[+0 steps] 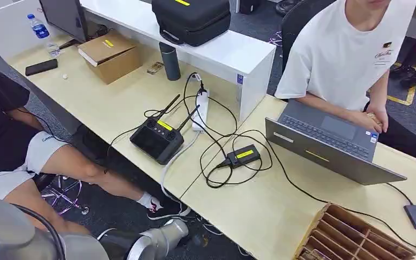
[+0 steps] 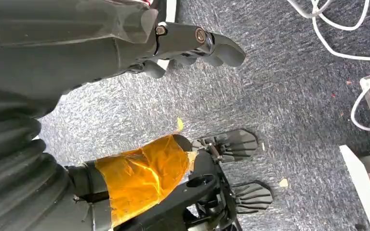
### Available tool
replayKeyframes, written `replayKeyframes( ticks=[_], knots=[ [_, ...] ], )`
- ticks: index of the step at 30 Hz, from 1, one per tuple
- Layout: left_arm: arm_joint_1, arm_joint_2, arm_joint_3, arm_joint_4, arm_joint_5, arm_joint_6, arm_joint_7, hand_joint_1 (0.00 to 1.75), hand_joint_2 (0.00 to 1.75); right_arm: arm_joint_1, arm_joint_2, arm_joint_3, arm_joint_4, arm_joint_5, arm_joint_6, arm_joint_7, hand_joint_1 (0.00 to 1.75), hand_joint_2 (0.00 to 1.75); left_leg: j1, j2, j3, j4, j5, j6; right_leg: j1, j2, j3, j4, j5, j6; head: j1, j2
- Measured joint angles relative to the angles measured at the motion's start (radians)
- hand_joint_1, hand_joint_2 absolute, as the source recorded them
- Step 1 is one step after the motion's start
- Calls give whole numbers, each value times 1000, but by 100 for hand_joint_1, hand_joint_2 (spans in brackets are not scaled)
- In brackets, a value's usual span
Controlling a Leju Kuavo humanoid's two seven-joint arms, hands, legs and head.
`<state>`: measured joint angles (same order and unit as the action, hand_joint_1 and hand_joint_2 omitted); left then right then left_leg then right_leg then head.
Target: Pass the card to the sensor for recognition and then transmit it.
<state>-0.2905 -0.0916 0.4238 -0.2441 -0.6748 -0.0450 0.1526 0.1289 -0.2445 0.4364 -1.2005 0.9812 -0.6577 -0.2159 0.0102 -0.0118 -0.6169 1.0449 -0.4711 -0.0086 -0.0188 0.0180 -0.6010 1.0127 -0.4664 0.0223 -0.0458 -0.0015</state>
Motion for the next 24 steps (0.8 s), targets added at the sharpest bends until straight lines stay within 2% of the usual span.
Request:
replayKeyframes(
  ticks=[13, 24],
  knots=[
    [-3, -1, 0, 0, -3, 0, 2, 0, 175, -26, 2, -12, 2, 3, -9, -21, 175, 175, 0, 0, 3, 0, 0, 0, 0, 0, 3, 0, 0, 0, 0, 0],
    [-3, -1, 0, 0, -11, 0, 2, 0, 175, -23, 3, -13, -2, 10, 7, -14, 175, 175, 0, 0, 3, 0, 0, 0, 0, 0, 3, 0, 0, 0, 0, 0]
  ],
)
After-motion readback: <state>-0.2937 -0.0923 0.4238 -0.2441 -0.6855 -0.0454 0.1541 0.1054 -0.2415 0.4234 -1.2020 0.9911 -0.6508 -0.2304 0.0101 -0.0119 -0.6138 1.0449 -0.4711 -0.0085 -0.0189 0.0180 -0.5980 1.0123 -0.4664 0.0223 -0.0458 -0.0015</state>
